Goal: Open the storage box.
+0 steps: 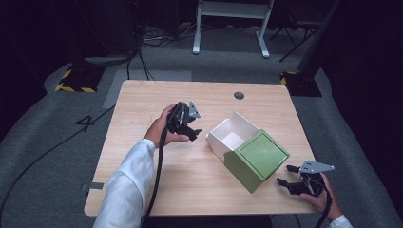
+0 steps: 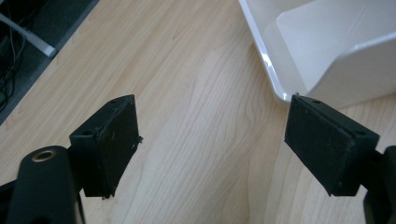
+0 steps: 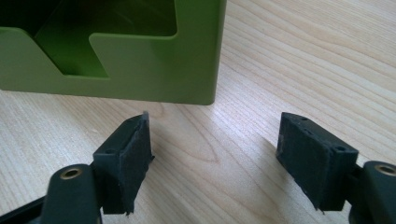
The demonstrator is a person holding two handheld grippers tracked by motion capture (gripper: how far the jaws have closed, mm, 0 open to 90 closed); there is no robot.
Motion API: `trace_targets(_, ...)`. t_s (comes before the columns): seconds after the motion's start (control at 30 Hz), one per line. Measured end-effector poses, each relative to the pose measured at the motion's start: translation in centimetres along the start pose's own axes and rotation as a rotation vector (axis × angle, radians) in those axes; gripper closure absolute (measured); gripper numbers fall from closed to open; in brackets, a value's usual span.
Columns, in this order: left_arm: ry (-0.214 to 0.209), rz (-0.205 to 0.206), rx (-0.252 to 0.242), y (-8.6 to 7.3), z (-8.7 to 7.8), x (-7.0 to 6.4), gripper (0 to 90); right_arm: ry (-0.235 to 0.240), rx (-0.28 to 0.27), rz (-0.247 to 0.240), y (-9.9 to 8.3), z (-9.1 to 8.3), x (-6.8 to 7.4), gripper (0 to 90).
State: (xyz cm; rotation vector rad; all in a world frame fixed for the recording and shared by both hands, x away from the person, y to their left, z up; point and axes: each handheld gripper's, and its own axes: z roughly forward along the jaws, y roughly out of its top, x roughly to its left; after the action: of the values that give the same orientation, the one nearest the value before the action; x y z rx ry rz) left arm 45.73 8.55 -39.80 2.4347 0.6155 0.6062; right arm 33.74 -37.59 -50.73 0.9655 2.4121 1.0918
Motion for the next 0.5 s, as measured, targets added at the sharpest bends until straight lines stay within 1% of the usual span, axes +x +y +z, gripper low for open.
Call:
trace_targets(0.07,-0.001,0.004,0.005,-0.4,-0.3,-0.1,17.7,0.000,0.000,0.000,0.0,0.0,0.0,26.5)
trace_targets(0.17,0.004,0.003,-0.004,-1.1,-0.8,-0.4,17.7,-0.002,0.002,0.002,0.0,0.0,0.0,26.4)
trace_targets(0.23,0.017,0.008,0.003,-1.5,-1.1,-0.6,17.8,-0.002,0.002,0.003,0.0,0.0,0.0,26.4)
trace_targets(0.27,0.013,0.007,0.007,-1.7,-1.2,-0.6,17.8,-0.002,0.002,0.002,0.0,0.0,0.0,26.4)
trace_targets(0.37,0.037,0.003,0.009,-2.4,-1.6,-0.8,18.0,-0.002,0.002,0.003,0.0,0.0,0.0,26.4)
trace_targets(0.47,0.051,0.005,0.020,-3.1,-2.1,-0.9,19.3,-0.002,0.002,0.002,0.0,0.0,0.0,26.4)
trace_targets(0.5,0.052,0.000,0.020,-3.3,-2.2,-0.9,19.3,-0.002,0.002,0.003,0.0,0.0,0.0,26.4)
